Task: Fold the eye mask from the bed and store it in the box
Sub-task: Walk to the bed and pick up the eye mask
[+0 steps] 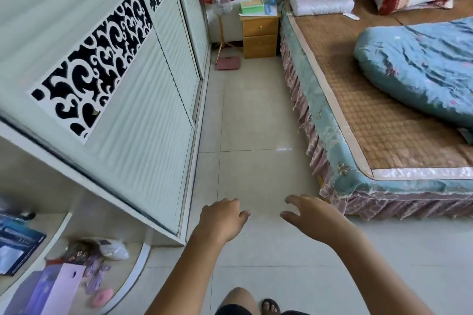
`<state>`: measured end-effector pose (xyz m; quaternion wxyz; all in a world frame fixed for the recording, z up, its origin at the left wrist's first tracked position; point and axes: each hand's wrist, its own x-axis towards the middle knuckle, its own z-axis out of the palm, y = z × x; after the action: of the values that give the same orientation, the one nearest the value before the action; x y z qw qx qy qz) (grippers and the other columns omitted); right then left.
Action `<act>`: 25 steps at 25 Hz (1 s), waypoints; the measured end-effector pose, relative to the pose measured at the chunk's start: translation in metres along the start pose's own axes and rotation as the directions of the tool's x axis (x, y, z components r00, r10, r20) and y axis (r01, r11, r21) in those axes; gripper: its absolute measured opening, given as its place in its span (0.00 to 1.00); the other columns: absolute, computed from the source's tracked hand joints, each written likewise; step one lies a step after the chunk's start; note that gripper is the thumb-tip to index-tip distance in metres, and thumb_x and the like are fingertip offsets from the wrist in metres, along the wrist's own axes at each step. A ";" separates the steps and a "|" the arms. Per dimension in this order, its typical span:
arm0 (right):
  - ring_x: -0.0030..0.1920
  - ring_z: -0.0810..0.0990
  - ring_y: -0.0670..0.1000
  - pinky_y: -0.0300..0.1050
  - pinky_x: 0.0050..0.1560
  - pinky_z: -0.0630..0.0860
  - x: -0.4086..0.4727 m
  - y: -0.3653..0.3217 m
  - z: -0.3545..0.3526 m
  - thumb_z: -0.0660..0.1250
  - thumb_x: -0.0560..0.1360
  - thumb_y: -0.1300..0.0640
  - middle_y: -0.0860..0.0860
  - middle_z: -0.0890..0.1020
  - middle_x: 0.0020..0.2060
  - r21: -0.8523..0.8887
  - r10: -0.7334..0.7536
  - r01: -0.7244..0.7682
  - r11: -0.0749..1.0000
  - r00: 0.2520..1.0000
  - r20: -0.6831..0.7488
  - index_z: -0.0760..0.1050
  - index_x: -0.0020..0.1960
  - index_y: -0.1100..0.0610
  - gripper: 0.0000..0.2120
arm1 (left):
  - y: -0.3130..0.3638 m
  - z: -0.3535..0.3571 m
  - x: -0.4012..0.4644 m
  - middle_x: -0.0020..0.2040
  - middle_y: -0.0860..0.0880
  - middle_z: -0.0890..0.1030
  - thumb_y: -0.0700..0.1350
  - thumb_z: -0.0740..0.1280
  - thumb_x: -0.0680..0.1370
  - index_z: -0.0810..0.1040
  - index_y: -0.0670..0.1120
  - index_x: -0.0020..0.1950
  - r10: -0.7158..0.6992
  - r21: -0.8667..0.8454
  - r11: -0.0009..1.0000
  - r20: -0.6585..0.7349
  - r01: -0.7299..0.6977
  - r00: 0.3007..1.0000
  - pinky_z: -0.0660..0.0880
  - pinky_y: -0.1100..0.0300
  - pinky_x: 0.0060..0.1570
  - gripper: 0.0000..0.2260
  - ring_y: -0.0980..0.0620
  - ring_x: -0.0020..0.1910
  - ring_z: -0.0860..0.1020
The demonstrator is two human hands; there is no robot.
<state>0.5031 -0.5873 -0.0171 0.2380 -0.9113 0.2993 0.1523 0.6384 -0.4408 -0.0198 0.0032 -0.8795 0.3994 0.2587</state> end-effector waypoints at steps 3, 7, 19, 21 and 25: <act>0.63 0.75 0.55 0.52 0.61 0.72 0.073 0.003 -0.030 0.58 0.76 0.42 0.52 0.75 0.64 0.010 -0.019 0.018 1.000 0.999 0.035 0.66 0.68 0.50 0.23 | -0.008 -0.031 0.073 0.60 0.43 0.77 0.55 0.53 0.80 0.72 0.43 0.62 0.003 -0.012 1.000 0.020 -0.003 1.000 0.72 0.51 0.57 0.20 0.43 0.57 0.76; 0.63 0.74 0.55 0.51 0.62 0.72 0.181 0.004 -0.074 0.58 0.76 0.43 0.53 0.75 0.65 -0.004 -0.006 0.006 1.000 1.000 0.010 0.66 0.68 0.51 0.23 | -0.026 -0.078 0.180 0.59 0.43 0.77 0.55 0.52 0.80 0.72 0.43 0.62 0.021 -0.007 1.000 0.022 -0.021 1.000 0.72 0.51 0.56 0.20 0.44 0.56 0.76; 0.63 0.73 0.55 0.52 0.61 0.72 0.455 0.017 -0.220 0.58 0.76 0.43 0.52 0.75 0.64 0.071 0.121 -0.120 0.990 0.992 -0.021 0.67 0.67 0.50 0.22 | -0.037 -0.251 0.481 0.54 0.41 0.77 0.56 0.52 0.80 0.72 0.41 0.52 0.102 0.040 0.994 0.068 -0.105 0.992 0.72 0.52 0.52 0.19 0.41 0.53 0.76; 0.63 0.74 0.55 0.51 0.60 0.72 0.506 0.032 -0.242 0.58 0.76 0.43 0.52 0.75 0.63 0.079 0.138 -0.137 0.987 0.990 -0.004 0.67 0.67 0.50 0.22 | -0.031 -0.274 0.535 0.54 0.41 0.77 0.55 0.52 0.80 0.72 0.41 0.51 0.113 0.050 0.992 0.073 -0.116 0.991 0.72 0.52 0.52 0.19 0.41 0.53 0.76; 0.63 0.74 0.55 0.51 0.61 0.72 0.607 0.066 -0.295 0.58 0.76 0.42 0.52 0.75 0.64 0.082 0.150 -0.151 0.985 0.989 0.017 0.66 0.68 0.51 0.23 | -0.014 -0.319 0.638 0.57 0.42 0.77 0.55 0.52 0.80 0.72 0.41 0.54 0.114 0.066 0.991 0.073 -0.118 0.991 0.72 0.51 0.54 0.19 0.42 0.54 0.76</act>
<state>0.9724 -1.0766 -0.0467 0.2652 -0.8746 0.3720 0.1622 1.1419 -0.9460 -0.0389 0.0327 -0.8447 0.4584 0.2744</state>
